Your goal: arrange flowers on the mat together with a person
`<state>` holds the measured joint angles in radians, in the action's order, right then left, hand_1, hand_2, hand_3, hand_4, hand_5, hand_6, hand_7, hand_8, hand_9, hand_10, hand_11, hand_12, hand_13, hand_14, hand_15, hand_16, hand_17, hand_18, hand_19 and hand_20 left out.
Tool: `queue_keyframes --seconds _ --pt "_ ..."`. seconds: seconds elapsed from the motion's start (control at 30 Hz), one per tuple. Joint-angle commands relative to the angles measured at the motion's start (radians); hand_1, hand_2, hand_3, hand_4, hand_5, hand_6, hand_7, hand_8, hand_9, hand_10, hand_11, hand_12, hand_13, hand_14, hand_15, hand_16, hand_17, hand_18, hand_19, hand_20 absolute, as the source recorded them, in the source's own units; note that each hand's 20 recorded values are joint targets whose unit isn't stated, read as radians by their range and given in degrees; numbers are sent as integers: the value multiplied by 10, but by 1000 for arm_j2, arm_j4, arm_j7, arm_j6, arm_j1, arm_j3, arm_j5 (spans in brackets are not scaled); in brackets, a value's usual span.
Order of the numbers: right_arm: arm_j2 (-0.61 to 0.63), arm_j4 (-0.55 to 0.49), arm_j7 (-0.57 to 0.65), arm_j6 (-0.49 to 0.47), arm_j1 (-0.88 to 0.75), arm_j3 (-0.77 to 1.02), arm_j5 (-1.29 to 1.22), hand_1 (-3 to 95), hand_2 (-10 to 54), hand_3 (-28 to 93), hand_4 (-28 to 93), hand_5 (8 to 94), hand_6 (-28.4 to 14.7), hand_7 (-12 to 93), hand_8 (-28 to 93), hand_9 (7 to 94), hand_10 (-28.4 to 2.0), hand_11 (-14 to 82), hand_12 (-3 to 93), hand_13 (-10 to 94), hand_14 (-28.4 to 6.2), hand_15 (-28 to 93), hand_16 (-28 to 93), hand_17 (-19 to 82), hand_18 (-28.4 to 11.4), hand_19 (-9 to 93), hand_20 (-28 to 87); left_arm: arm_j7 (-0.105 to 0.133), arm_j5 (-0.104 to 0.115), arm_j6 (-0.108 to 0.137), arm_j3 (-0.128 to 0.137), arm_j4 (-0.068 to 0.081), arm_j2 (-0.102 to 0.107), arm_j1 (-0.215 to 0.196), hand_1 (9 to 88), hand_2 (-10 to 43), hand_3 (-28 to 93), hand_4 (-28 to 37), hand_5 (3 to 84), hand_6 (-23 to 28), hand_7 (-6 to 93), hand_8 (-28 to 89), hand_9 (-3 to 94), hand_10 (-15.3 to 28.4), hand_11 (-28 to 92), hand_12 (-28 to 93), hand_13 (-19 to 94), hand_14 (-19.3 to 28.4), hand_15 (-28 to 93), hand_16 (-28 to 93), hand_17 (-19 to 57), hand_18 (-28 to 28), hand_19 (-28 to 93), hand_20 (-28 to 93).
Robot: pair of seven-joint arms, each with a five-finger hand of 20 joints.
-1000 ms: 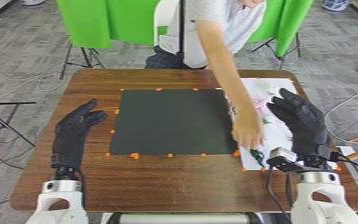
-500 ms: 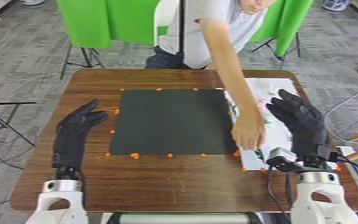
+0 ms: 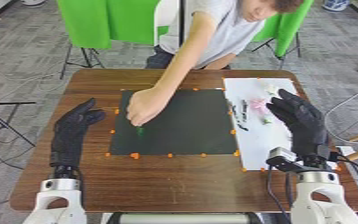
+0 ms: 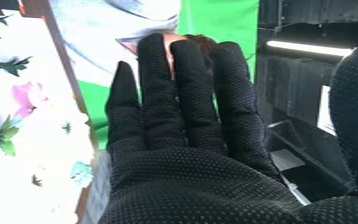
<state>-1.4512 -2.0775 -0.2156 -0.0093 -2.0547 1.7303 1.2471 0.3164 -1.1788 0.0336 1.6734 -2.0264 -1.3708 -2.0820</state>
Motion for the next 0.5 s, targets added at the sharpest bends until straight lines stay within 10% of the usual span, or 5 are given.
queue_keyframes --seconds 0.03,0.5 --pt "-5 -2 0 -3 -10 -8 10 214 -95 758 -198 522 1 187 -108 551 -142 77 176 492 -127 151 243 228 -132 148 337 3 16 7 14 -3 -11 -25 255 -77 673 -163 490 24 141 -54 512 146 214 166 416 181 261 32 90 137 96 210" --pt "0 1 0 -14 -5 -8 11 214 -95 758 -198 523 0 187 -108 554 -141 78 175 492 -126 155 237 228 -131 143 342 7 17 3 19 -2 -10 -27 255 -78 674 -165 492 22 142 -54 513 146 213 167 416 182 262 33 90 137 96 209"
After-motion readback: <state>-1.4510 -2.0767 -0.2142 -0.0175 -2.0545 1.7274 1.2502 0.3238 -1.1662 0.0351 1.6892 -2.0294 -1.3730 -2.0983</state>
